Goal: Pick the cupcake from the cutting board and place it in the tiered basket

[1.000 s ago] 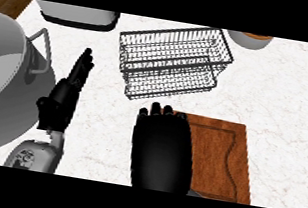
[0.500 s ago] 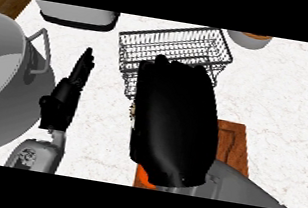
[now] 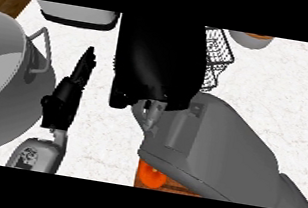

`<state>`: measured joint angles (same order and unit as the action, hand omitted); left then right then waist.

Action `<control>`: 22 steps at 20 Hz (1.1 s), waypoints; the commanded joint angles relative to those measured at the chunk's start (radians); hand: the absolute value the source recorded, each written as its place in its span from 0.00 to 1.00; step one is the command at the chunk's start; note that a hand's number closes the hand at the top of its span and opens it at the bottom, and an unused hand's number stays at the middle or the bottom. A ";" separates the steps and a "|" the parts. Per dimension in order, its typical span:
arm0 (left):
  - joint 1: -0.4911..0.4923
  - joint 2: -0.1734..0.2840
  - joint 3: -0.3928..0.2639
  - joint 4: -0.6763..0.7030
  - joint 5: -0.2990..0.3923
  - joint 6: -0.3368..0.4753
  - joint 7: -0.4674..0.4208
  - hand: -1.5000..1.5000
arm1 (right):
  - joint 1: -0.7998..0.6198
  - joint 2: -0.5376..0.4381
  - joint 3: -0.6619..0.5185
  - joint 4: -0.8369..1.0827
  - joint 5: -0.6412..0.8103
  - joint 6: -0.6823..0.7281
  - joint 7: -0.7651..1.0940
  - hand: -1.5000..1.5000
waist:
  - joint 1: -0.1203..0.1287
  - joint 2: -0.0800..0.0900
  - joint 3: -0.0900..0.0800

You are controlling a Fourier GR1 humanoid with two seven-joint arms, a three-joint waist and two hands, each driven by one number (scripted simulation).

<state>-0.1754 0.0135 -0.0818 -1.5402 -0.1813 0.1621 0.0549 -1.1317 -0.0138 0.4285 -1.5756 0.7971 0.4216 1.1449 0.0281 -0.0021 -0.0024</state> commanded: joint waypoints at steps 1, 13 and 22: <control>0.041 -0.011 -0.023 -0.035 -0.010 0.006 0.008 0.50 | -0.107 0.013 -0.077 0.158 0.027 -0.011 0.106 1.00 | -0.003 0.001 0.001; 0.070 -0.013 -0.033 -0.032 -0.005 0.021 -0.023 0.50 | -0.090 -0.040 -0.133 0.464 0.190 -0.129 -0.192 1.00 | -0.012 0.004 0.002; 0.030 -0.011 -0.014 0.023 -0.009 0.010 -0.041 0.50 | -0.063 0.013 -0.308 0.499 0.022 -0.344 -0.172 0.00 | -0.009 0.006 0.002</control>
<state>-0.1530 0.0181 -0.0774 -1.5376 -0.1733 0.1637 0.0326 -1.1766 -0.0066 0.1670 -1.1103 0.8820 0.1643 0.9683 0.0157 0.0032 0.0000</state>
